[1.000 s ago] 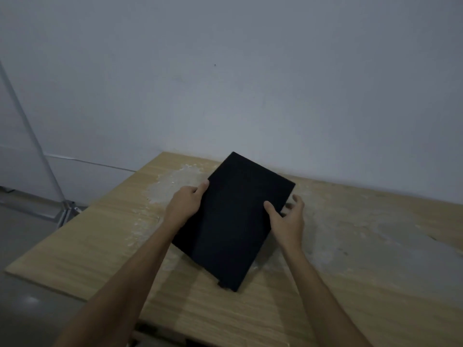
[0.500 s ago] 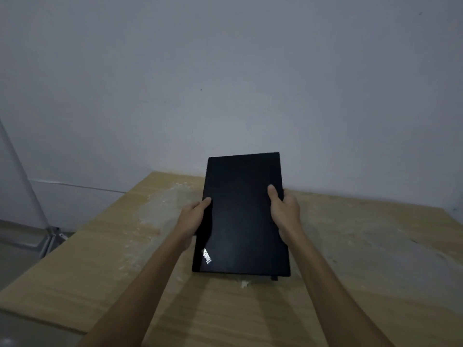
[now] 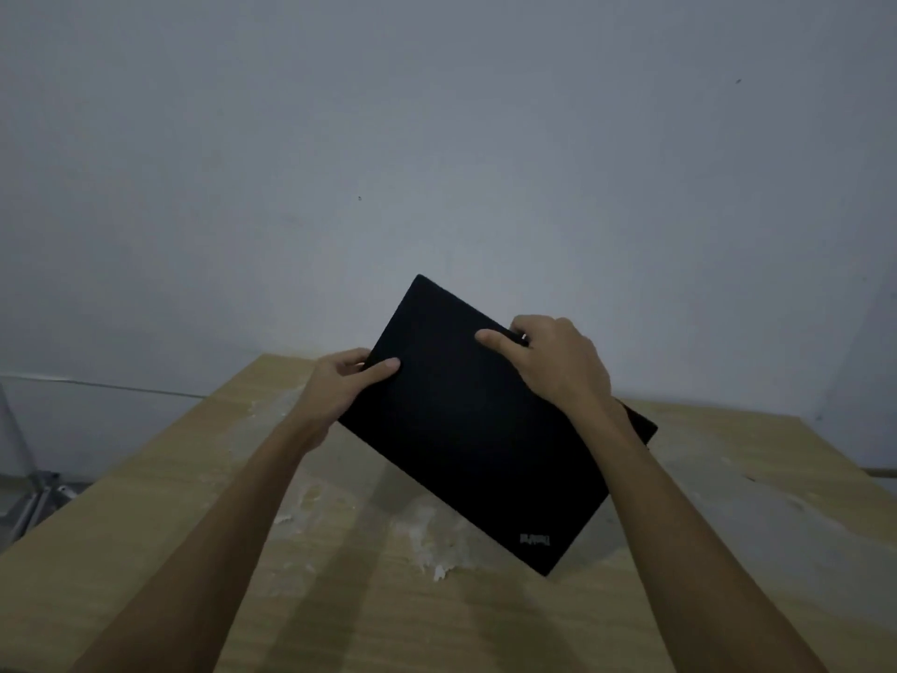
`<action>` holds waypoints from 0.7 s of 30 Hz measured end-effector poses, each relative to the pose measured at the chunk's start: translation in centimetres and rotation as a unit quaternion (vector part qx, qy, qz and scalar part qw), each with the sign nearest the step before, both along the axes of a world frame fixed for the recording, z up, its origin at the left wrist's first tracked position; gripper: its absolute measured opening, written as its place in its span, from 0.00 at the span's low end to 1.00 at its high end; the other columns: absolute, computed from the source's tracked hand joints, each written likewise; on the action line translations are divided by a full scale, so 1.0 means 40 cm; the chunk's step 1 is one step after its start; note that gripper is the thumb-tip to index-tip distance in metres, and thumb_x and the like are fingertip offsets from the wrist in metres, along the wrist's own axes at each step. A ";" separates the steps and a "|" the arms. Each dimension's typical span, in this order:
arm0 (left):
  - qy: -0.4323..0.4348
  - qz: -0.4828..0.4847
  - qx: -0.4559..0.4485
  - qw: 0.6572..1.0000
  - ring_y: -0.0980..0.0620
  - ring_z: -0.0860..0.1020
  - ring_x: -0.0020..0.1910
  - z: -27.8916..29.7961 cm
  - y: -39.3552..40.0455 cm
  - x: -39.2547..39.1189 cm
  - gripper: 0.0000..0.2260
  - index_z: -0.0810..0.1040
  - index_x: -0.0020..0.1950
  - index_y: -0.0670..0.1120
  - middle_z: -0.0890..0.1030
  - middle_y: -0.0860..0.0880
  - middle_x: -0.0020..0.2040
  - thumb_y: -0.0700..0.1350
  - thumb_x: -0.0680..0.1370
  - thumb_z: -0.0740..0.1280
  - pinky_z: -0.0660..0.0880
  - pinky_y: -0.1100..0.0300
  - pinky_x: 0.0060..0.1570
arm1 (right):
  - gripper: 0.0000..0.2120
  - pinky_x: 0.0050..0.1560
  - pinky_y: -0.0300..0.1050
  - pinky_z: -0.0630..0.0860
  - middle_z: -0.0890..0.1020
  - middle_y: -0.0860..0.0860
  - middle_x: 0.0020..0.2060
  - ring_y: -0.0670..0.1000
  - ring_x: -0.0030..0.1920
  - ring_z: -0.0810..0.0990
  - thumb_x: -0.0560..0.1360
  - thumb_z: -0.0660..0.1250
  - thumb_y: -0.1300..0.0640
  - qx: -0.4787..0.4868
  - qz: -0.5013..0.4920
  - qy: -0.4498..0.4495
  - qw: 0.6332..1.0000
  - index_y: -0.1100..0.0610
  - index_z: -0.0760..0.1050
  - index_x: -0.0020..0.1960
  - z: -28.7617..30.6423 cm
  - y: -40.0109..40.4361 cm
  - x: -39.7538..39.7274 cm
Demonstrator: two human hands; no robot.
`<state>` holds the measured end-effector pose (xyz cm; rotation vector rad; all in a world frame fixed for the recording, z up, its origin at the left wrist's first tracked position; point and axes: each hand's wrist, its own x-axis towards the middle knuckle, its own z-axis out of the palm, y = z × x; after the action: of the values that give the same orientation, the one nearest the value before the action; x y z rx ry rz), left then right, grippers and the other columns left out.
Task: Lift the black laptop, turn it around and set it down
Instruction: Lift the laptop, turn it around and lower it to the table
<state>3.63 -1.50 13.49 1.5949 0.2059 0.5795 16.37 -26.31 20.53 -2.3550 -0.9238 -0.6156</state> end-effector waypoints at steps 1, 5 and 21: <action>-0.003 -0.009 0.025 1.000 0.46 0.89 0.45 0.006 -0.012 0.003 0.15 0.87 0.55 0.45 0.90 0.47 0.49 0.54 0.74 0.77 0.84 0.60 0.39 | 0.36 0.31 0.45 0.72 0.79 0.48 0.30 0.49 0.31 0.78 0.70 0.52 0.20 -0.012 0.007 -0.016 1.000 0.53 0.75 0.37 0.003 0.003 -0.003; -0.030 -0.009 0.029 0.999 0.43 0.89 0.48 0.017 -0.057 0.009 0.17 0.86 0.55 0.43 0.90 0.45 0.50 0.55 0.75 0.77 0.84 0.53 0.42 | 0.34 0.33 0.46 0.72 0.77 0.47 0.27 0.48 0.30 0.76 0.71 0.54 0.22 -0.054 0.057 -0.066 0.995 0.52 0.75 0.35 0.003 0.017 -0.014; -0.081 0.084 -0.136 0.984 0.46 0.89 0.48 -0.014 -0.100 -0.015 0.21 0.88 0.52 0.45 0.90 0.46 0.50 0.61 0.70 0.78 0.85 0.52 0.43 | 0.34 0.57 0.46 0.75 0.73 0.48 0.64 0.48 0.60 0.77 0.71 0.73 0.34 0.286 -0.055 0.027 0.956 0.49 0.68 0.70 -0.134 -0.170 0.036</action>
<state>3.03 -5.50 12.95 1.2665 0.2875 0.7735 17.80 -33.11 15.16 -1.8921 -0.5004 -0.7409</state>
